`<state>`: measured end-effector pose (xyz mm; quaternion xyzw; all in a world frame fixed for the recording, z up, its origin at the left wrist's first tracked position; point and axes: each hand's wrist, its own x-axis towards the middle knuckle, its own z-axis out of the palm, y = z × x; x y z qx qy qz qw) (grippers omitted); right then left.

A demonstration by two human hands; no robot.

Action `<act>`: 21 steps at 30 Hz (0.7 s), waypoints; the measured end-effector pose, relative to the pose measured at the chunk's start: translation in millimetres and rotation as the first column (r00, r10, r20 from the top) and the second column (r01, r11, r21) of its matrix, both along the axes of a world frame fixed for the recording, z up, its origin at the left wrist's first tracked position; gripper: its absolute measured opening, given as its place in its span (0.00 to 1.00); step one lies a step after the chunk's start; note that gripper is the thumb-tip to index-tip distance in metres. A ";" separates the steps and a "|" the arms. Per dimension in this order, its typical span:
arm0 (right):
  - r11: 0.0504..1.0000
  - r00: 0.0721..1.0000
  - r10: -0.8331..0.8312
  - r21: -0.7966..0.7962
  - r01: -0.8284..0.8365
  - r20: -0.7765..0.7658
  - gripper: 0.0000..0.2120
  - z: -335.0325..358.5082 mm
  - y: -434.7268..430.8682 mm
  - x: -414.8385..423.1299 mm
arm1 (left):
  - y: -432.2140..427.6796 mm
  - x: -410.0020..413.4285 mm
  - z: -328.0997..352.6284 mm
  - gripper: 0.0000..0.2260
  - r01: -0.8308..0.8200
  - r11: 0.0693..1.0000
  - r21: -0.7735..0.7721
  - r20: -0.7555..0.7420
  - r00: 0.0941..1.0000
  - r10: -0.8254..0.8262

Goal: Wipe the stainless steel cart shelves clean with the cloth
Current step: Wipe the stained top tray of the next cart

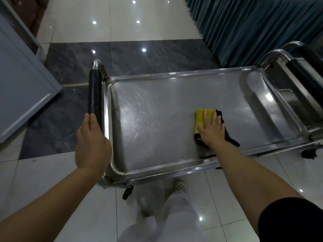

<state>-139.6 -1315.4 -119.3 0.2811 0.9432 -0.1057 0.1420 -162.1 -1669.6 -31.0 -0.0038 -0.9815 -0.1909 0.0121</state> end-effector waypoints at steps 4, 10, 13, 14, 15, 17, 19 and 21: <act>0.999 0.999 -0.038 0.023 0.039 -0.022 0.30 -3.4 -34.7 -12.5 | -0.2 0.0 -2.1 0.29 -0.009 1.000 0.030 -0.008 1.000 0.010; 0.934 0.933 0.354 -0.023 -0.356 -0.062 0.32 -9.3 -142.0 -40.4 | -2.8 -3.0 -6.1 0.30 -0.034 0.995 0.098 -0.017 0.999 0.035; 0.839 0.840 0.535 -0.062 -0.540 -0.090 0.31 -14.8 -206.0 -53.0 | -3.2 -5.0 -7.7 0.31 -0.046 0.993 0.113 -0.022 0.999 0.048; 0.803 0.806 0.583 -0.077 -0.591 -0.101 0.31 -16.4 -223.0 -54.9 | -2.7 -5.5 -7.9 0.31 -0.046 0.993 0.105 -0.031 0.998 0.050; 0.772 0.777 0.620 -0.088 -0.629 -0.108 0.31 -18.2 -235.1 -56.2 | -2.1 -6.3 -8.2 0.31 -0.048 0.994 0.094 -0.038 0.998 0.052; 0.732 0.738 0.667 -0.094 -0.675 -0.108 0.30 -20.2 -242.8 -57.9 | -1.2 -6.5 -7.5 0.31 -0.062 0.995 0.081 -0.029 0.998 0.064; 0.709 0.713 0.691 -0.083 -0.700 -0.116 0.29 -19.4 -230.7 -60.4 | -1.0 -6.5 -5.9 0.31 -0.062 0.996 0.066 -0.012 0.998 0.063; 0.738 0.741 0.659 -0.084 -0.670 -0.126 0.28 -16.4 -203.2 -65.9 | -1.2 -6.4 -4.4 0.32 -0.061 0.997 0.055 0.007 0.998 0.061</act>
